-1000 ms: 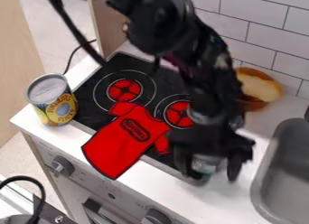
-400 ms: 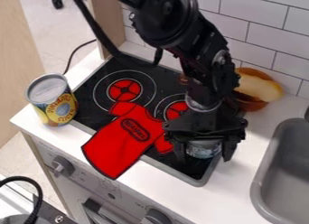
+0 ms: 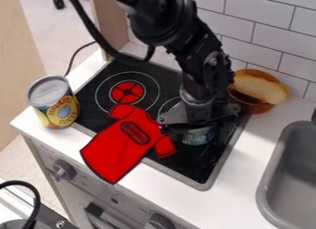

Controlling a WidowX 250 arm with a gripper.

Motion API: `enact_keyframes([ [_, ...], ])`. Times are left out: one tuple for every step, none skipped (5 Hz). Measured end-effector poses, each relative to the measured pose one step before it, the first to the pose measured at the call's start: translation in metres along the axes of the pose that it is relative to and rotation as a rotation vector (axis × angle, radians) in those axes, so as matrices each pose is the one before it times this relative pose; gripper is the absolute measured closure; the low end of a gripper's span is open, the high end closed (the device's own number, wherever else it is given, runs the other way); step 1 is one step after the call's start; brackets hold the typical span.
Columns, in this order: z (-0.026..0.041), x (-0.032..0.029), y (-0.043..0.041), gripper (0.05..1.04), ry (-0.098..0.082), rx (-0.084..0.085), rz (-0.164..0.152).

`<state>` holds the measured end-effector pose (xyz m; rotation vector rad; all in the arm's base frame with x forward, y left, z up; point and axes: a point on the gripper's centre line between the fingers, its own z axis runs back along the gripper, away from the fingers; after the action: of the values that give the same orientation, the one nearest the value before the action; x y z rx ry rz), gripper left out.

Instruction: Place the can to the right side of the burner

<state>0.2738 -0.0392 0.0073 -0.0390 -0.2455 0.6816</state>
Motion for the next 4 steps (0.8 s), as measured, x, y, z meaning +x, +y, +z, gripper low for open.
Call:
enact_keyframes([
  [-0.00886, 0.01096, 0.00491, 0.085, 0.0141, 0.0141, 0.0373],
  [-0.00324, 0.00963, 0.00337, 0.085, -0.0251, -0.0059, 0.0109],
  [-0.00072, 0.00917, 0.00523, 0.085, -0.0154, -0.0066, 0.0129],
  [-0.00075, 0.00385, 0.00438, 0.085, 0.0087, -0.0075, 0.0102],
])
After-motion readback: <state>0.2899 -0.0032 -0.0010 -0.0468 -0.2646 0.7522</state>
